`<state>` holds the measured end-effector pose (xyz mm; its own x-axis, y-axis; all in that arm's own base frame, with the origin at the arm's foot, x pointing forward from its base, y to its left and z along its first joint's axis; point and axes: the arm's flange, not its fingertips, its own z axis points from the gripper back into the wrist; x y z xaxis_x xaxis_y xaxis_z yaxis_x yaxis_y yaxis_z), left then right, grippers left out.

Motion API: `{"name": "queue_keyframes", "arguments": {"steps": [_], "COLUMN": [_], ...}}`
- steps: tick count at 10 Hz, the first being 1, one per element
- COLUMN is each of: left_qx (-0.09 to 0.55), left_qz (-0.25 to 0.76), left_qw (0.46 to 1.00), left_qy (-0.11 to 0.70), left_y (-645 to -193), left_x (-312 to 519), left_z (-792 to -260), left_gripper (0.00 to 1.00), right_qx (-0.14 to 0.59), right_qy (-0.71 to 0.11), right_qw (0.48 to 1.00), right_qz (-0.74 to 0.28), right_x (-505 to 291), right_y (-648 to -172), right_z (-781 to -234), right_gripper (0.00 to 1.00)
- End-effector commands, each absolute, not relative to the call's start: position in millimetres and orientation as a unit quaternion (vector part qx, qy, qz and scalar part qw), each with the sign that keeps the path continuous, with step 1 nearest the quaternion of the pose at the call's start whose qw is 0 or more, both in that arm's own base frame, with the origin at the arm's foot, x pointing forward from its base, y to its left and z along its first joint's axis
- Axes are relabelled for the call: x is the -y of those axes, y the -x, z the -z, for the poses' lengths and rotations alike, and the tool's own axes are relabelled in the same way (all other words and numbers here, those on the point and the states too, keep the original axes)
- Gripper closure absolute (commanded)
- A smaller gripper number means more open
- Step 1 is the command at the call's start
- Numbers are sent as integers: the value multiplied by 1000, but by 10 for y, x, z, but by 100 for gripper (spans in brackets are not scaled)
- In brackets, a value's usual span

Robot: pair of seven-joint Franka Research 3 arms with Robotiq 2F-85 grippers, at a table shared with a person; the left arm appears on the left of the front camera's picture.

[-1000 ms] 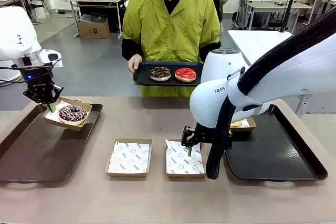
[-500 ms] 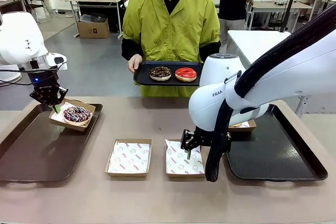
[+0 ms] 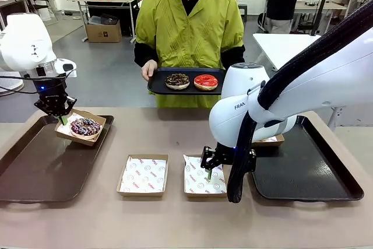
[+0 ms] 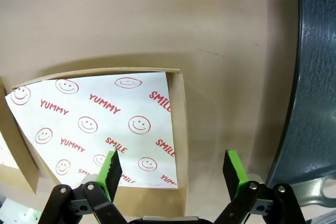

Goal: Individually package the donuts and arrange them on the tray.
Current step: Place the picked Paper togo box on the Handle tray while simultaneously picking up another Paper togo box from the table with the other hand.

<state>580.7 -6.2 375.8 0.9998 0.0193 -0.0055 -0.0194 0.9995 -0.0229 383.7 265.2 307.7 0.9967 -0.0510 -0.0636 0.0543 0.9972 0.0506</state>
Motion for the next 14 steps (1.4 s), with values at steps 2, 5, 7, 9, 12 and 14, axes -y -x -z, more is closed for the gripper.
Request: {"name": "queue_keyframes", "arguments": {"steps": [2,5,7,9,12,14], "left_qx": [4,1,1,0,-1,-4], "left_qz": [-16,-15,-12,-12,-13,-18], "left_qw": [1000,1000,1000,1000,1000,1000], "left_qy": [-5,-7,-8,-8,-7,1], "left_y": [-5844,-5842,-5841,-5839,-5838,-5840], "left_x": [128,145,151,158,156,150], "left_z": [-3759,-3747,-3743,-3748,-3767,-3787], "left_gripper": [99,45,0,0,0,0], "right_qx": [-25,-12,-13,-12,-15,-20], "right_qy": [-39,-34,-34,-31,-27,-23], "right_qw": [999,999,999,999,999,999], "right_qz": [22,13,14,15,17,19], "right_x": [-2667,-2685,-2684,-2690,-2690,-2685], "right_y": [-3887,-3877,-3878,-3872,-3876,-3878], "right_z": [-3079,-3095,-3088,-3095,-3100,-3104], "right_gripper": [0,67,100,86,100,100]}}
